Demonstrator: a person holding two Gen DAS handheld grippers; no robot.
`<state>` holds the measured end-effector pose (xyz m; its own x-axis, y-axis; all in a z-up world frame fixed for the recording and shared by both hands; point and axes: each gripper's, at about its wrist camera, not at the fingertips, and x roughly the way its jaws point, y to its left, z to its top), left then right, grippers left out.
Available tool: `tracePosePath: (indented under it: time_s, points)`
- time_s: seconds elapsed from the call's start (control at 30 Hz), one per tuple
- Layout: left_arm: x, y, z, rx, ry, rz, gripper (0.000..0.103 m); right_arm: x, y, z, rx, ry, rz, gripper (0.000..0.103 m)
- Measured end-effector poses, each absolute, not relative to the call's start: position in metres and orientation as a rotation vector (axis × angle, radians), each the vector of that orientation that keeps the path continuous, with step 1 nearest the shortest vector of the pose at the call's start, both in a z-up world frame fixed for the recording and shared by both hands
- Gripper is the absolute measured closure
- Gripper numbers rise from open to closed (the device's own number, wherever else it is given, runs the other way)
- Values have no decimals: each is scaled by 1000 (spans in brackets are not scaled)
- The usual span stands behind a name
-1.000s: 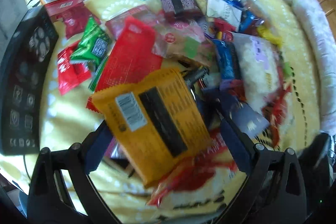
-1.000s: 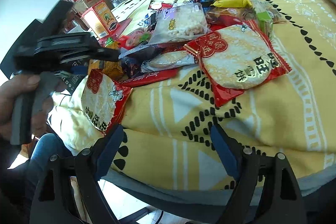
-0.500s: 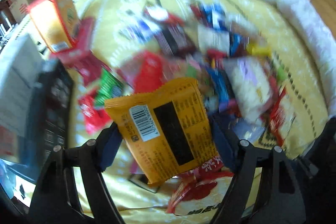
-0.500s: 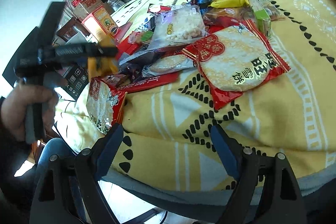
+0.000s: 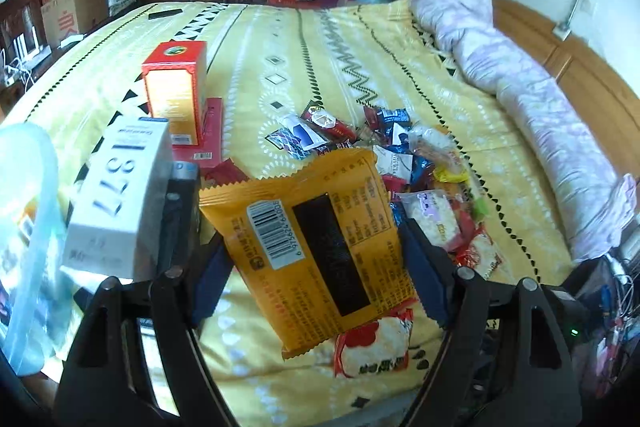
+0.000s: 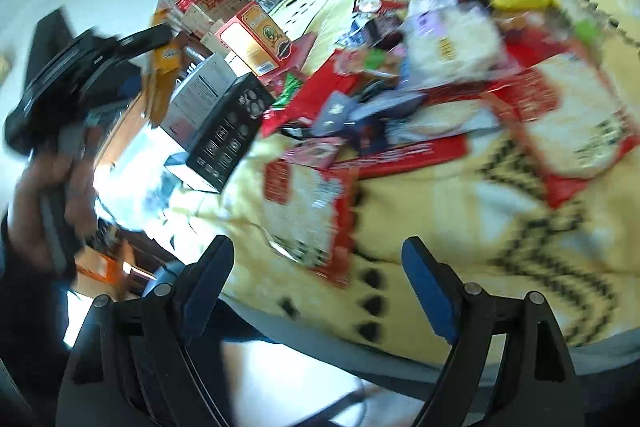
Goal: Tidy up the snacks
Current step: 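Grasp the red-and-white rice cracker bag with the right tool while the left tool lifts the orange packet, then carry the orange packet and rice cracker bag over the glass bowl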
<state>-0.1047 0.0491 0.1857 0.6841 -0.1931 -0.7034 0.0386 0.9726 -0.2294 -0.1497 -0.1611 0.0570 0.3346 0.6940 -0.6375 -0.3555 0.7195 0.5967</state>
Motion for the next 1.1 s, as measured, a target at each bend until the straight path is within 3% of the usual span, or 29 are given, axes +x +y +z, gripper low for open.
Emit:
tracePosePath:
  time_s: [0.27,0.37,0.5,0.67,0.73,1.1]
  points:
    - [-126,76,183,-279,776,-147,23,-138,-90,55,311,1111,570,14]
    - [-132,84,180,-309,769,-160,23,-134,-69,51,212,1148,454,7]
    - [-139,96,176,-346,762,-183,22,-136,-49,38,86,1149,389,6]
    - [-146,104,173,-365,757,-212,22,-146,-50,27,13,1123,402,15]
    - [-149,111,174,-377,747,-211,22,-148,-56,30,20,1107,425,23]
    - [-163,163,200,-440,635,-146,22,-158,-66,108,19,919,473,24]
